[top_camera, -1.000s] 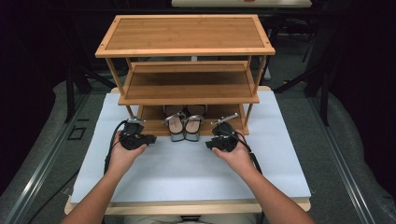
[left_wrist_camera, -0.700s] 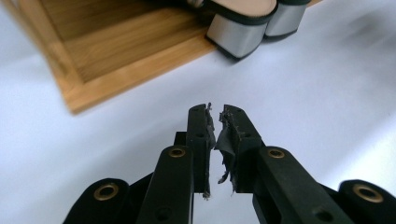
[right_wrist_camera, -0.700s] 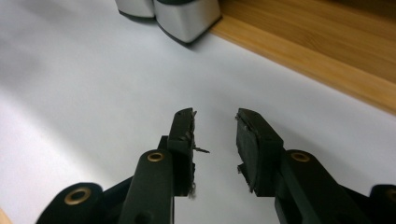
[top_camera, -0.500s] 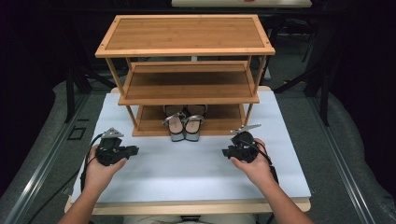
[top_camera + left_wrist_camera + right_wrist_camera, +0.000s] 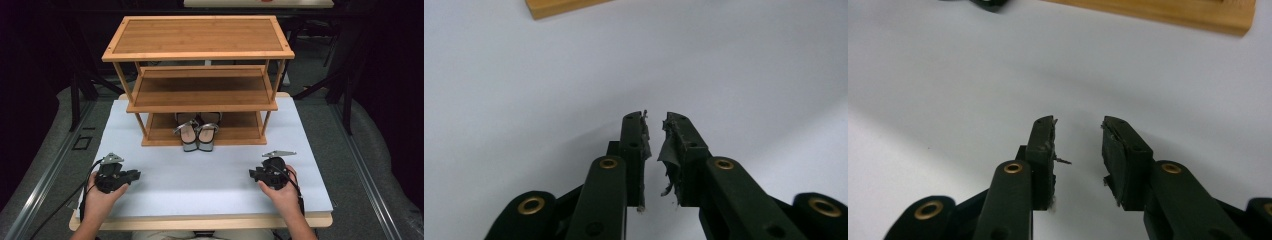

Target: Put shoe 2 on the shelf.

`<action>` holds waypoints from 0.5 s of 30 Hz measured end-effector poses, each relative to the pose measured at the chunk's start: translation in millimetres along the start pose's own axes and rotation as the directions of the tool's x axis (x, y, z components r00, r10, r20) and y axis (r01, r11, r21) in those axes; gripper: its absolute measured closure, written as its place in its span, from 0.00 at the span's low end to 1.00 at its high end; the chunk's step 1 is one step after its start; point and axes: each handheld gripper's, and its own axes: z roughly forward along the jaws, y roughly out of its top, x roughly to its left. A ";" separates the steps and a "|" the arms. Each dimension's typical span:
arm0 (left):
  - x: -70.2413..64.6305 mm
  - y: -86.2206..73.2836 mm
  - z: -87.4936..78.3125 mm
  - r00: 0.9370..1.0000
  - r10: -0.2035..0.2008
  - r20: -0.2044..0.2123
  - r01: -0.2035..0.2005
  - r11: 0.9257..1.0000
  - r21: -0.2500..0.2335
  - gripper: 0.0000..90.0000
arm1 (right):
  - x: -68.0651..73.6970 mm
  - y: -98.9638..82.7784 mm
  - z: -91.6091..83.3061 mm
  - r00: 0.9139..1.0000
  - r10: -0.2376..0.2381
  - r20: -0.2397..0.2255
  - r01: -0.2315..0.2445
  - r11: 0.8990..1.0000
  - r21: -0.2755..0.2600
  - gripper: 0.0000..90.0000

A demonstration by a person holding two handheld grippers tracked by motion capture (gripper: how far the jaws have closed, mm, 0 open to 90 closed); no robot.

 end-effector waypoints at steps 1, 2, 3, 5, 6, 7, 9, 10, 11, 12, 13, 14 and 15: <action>0.3 -2.1 1.1 1.000 -0.003 -0.003 0.003 1.000 0.001 0.85 | 0.0 0.0 0.0 1.000 0.000 0.000 0.000 1.000 0.000 0.73; 0.6 -3.9 2.1 1.000 -0.005 0.000 0.005 1.000 0.004 0.83 | -1.0 -3.8 1.3 1.000 0.004 -0.005 -0.004 1.000 -0.011 0.72; -0.3 -6.1 4.1 1.000 -0.009 0.006 0.009 1.000 0.005 0.81 | -1.6 -9.8 2.0 1.000 0.008 0.017 -0.007 0.999 -0.032 0.72; -1.4 -6.6 4.8 1.000 -0.009 0.001 0.009 1.000 0.001 0.79 | -2.3 -13.7 1.5 0.999 0.006 0.033 -0.004 0.999 -0.051 0.70; -3.0 -6.3 6.2 1.000 -0.005 0.007 0.005 1.000 -0.005 0.79 | -4.2 -15.4 1.1 1.000 0.005 -0.018 -0.006 0.999 -0.053 0.69; -3.0 -6.3 6.2 1.000 -0.005 0.007 0.005 1.000 -0.005 0.77 | -2.2 -17.4 1.9 0.999 0.012 0.049 -0.009 0.998 -0.061 0.69; -6.2 -6.3 9.1 1.000 0.000 0.005 0.000 1.000 -0.013 0.74 | -3.5 -20.0 3.3 1.000 0.014 0.015 -0.013 0.998 -0.054 0.67; -6.2 -6.3 9.1 1.000 0.000 0.005 0.000 1.000 -0.013 0.71 | -3.2 -20.9 4.7 1.000 0.011 0.020 -0.009 0.998 -0.059 0.65; -6.6 -6.6 10.7 1.000 0.002 0.004 -0.002 1.000 -0.017 0.71 | -3.2 -20.9 4.7 1.000 0.011 0.020 -0.009 0.998 -0.059 0.65; -6.4 -7.4 13.8 1.000 0.012 0.007 -0.012 1.000 -0.014 0.65 | -2.9 -21.8 5.8 1.000 0.003 0.011 -0.002 0.998 -0.059 0.62; -6.7 -8.0 15.4 1.000 0.008 0.006 -0.008 1.000 -0.012 0.62 | -2.8 -21.9 6.4 1.000 -0.002 0.010 0.003 0.998 -0.059 0.60; -6.3 -8.3 16.5 1.000 0.009 0.008 -0.009 1.000 -0.008 0.60 | -1.6 -22.3 7.7 1.000 0.001 0.021 0.000 0.998 -0.068 0.59; -6.3 -8.3 16.5 1.000 0.009 0.008 -0.009 1.000 -0.008 0.58 | -1.6 -22.3 7.7 1.000 0.001 0.021 0.000 0.998 -0.068 0.59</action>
